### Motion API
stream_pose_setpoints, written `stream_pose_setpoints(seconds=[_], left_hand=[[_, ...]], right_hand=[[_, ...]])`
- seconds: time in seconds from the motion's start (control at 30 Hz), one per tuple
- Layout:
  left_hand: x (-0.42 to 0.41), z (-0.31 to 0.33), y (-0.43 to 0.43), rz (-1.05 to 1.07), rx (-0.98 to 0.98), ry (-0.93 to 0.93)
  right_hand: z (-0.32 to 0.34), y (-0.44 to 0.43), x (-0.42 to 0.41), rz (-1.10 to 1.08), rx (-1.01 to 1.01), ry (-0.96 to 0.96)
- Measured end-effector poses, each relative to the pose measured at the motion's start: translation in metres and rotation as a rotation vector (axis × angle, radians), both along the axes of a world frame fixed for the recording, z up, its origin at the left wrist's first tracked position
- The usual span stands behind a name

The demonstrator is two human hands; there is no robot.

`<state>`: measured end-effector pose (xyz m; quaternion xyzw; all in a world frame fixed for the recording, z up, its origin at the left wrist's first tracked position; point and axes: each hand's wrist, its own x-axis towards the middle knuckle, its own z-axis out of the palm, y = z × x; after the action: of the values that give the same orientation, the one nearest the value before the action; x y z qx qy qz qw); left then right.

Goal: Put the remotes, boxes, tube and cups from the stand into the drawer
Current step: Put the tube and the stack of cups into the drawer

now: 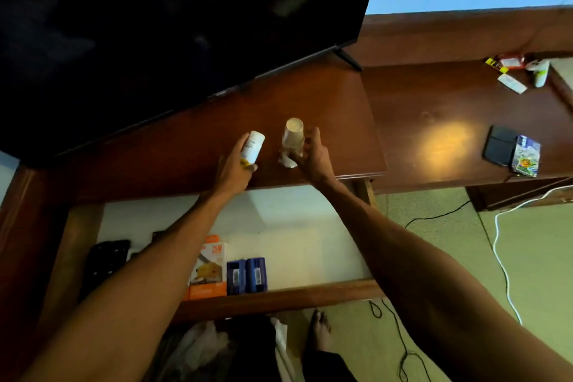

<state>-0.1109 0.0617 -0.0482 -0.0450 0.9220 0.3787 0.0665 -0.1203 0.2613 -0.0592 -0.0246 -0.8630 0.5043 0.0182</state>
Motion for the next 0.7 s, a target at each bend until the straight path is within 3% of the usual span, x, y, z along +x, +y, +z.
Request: stream_pose_setpoints(seconds=[0.2,0.33,0.5,0.7], left_hand=[[0.028,-0.011,0.01,0.022,0.135,-0.019],[0.047,-0.018,0.008,0.015,0.098,-0.048],[0.067,-0.019,0.006,0.029,0.104,-0.054],[0.111,-0.033,0.003,0.028,0.081,-0.103]], right_hand=[[-0.011,0.007,0.026,0.004,-0.066,-0.006],[-0.014,0.017,0.035,-0.061,-0.22,-0.099],[-0.013,0.029,0.046,-0.039,-0.538,-0.299],[-0.033,0.05,0.096,0.001,-0.602,-0.532]])
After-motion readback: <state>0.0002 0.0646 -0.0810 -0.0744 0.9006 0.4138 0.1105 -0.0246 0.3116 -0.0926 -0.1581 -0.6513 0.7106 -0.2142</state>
